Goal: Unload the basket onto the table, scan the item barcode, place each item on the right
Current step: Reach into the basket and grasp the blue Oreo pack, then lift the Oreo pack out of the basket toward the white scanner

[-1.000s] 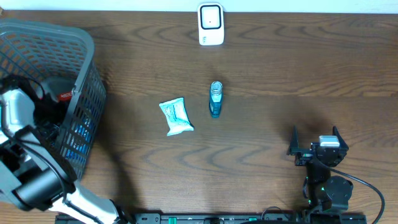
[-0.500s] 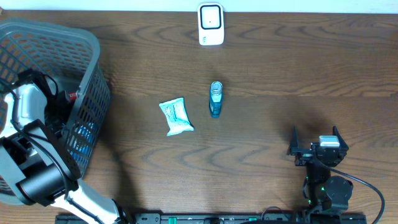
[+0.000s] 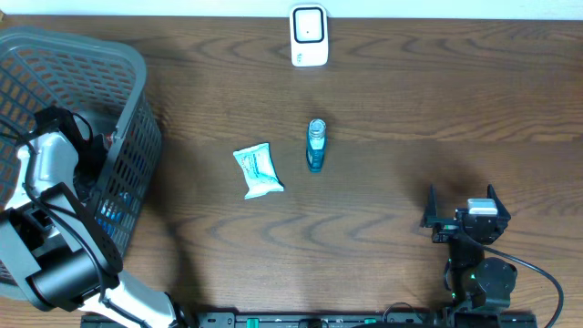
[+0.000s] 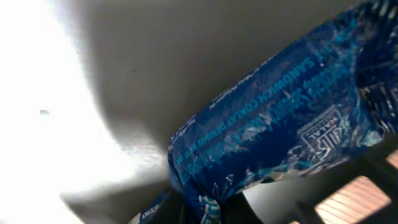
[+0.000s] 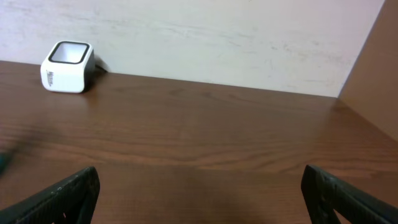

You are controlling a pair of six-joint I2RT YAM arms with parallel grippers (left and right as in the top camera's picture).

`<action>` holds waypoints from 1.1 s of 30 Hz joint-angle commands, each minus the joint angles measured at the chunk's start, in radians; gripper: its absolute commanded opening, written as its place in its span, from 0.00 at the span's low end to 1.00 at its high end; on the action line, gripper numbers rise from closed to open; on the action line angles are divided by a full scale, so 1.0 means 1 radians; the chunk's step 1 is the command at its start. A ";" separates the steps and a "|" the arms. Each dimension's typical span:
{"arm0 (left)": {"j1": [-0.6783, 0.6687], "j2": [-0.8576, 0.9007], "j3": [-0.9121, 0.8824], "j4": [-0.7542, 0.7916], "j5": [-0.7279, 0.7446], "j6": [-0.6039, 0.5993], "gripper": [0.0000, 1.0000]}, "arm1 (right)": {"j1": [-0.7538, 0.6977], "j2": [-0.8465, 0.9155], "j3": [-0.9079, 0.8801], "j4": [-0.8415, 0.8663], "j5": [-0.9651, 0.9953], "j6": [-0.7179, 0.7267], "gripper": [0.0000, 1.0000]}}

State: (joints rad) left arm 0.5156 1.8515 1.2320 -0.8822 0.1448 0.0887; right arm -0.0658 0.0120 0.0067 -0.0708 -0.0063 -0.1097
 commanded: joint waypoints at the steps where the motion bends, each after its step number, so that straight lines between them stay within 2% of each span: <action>1: 0.011 0.054 -0.032 0.000 -0.199 -0.042 0.07 | 0.007 -0.006 -0.001 -0.005 0.003 0.011 0.99; 6: 0.011 0.030 0.053 -0.059 -0.264 -0.094 0.07 | 0.007 -0.006 -0.001 -0.005 0.003 0.011 0.99; 13: 0.011 -0.070 0.240 -0.173 -0.266 -0.110 0.07 | 0.007 -0.006 -0.001 -0.005 0.003 0.011 0.99; 23: 0.011 -0.385 0.391 -0.213 -0.245 -0.245 0.07 | 0.007 -0.006 -0.001 -0.005 0.003 0.011 0.99; 28: 0.011 -0.602 0.400 -0.199 -0.089 -0.246 0.07 | 0.007 -0.006 -0.001 -0.005 0.004 0.011 0.99; 33: 0.003 -0.765 0.400 -0.186 0.311 -0.247 0.07 | 0.007 -0.006 -0.001 -0.005 0.003 0.011 0.99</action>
State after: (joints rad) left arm 0.5236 1.1450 1.6138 -1.0767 0.1452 -0.1425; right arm -0.0658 0.0120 0.0067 -0.0711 -0.0063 -0.1097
